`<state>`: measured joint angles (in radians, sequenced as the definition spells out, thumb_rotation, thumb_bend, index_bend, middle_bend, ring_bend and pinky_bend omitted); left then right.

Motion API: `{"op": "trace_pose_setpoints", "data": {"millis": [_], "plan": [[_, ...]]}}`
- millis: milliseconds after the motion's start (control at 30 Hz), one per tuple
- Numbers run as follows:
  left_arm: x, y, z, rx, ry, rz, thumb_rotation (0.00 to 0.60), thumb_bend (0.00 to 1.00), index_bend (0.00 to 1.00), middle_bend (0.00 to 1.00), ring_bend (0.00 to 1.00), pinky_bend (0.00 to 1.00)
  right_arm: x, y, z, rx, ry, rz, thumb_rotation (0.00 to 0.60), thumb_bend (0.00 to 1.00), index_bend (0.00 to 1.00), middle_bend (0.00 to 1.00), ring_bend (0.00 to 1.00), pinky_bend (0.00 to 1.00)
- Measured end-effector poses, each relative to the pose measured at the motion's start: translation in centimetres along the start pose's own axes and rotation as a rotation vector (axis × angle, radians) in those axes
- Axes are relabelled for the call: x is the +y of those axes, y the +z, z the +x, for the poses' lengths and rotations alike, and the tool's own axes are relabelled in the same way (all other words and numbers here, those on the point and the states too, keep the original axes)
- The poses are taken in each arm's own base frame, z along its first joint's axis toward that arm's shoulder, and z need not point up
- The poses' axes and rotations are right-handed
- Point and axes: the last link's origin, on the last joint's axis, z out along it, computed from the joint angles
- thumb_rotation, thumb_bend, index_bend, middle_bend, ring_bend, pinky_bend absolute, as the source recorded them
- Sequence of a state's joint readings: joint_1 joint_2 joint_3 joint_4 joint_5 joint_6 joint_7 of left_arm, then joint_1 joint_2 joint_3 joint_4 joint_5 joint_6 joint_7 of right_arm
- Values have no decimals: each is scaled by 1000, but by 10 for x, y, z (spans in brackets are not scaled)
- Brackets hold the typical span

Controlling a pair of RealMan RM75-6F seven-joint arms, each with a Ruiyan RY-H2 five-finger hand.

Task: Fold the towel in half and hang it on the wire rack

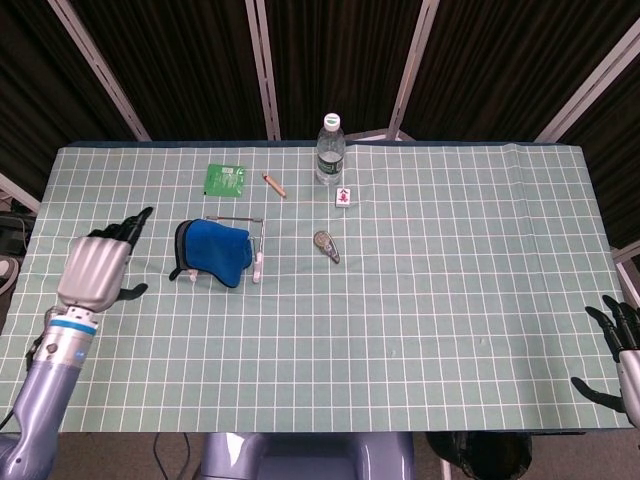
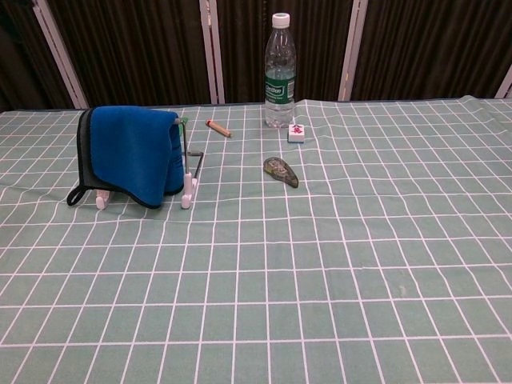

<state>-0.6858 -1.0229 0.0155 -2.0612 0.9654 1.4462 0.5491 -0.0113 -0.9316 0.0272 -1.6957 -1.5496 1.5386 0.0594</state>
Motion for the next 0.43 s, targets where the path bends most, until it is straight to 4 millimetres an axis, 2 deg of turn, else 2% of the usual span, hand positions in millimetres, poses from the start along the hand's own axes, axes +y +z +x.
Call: {"op": "trace_pose_setpoints", "data": {"millis": [233,433], "plan": [[-50,-55,-14,62,-99,149,600,0,0,0,1,64,-4,-1,5,28,18,36,600,0,127,0,0,0],[-72,-90,-21,97,-124,199,600,0,0,0,0,62,-6,-2,5,43,20,57,600,0,116,0,0,0]]}}
